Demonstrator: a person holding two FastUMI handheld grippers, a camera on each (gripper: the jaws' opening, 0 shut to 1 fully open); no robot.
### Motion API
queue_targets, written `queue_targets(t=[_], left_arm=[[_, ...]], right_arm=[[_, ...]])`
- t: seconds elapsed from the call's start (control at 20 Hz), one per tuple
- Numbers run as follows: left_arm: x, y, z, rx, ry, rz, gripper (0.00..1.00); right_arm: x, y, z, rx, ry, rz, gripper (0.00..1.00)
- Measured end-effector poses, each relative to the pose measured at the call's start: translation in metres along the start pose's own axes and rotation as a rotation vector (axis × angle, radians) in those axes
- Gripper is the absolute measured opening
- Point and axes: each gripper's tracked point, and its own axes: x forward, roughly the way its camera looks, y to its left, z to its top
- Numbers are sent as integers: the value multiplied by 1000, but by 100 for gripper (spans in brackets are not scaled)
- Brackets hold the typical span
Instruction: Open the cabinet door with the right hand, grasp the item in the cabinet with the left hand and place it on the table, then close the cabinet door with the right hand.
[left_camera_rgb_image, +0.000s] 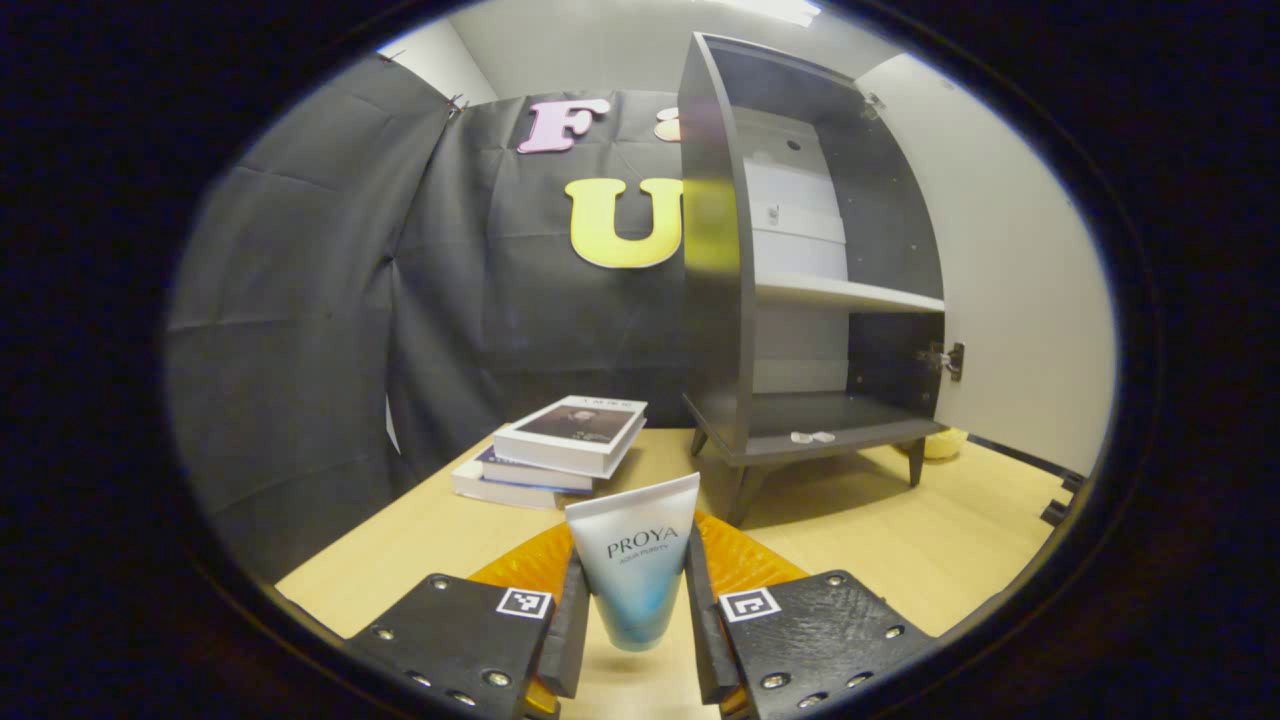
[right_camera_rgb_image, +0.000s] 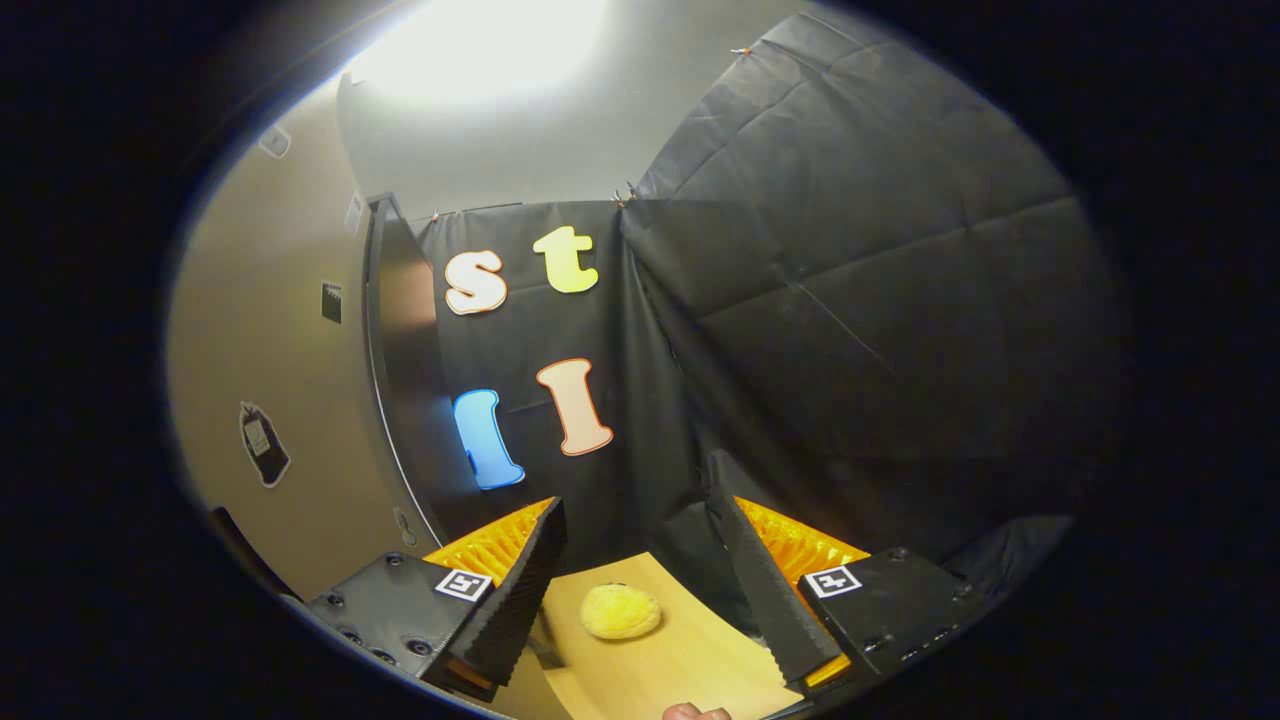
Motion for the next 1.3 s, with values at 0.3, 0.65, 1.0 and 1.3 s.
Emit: queue_targets(t=[0.3,0.65,1.0,1.3], left_arm=[[-7,-10,-40,1,2,-12,49],[-15,-11,-63,22,15,-20,46],[-21,-15,-69,29,42,-44,49],[-25,-14,-34,61,35,-74,97]], right_arm=[[-2,-1,-1,-18,53,-34,98],[-11,5,-21,-203,112,-25,98],[-18,1,-23,-178,105,-39,98],[-45,-19,-36,-139,108,-56,98]])
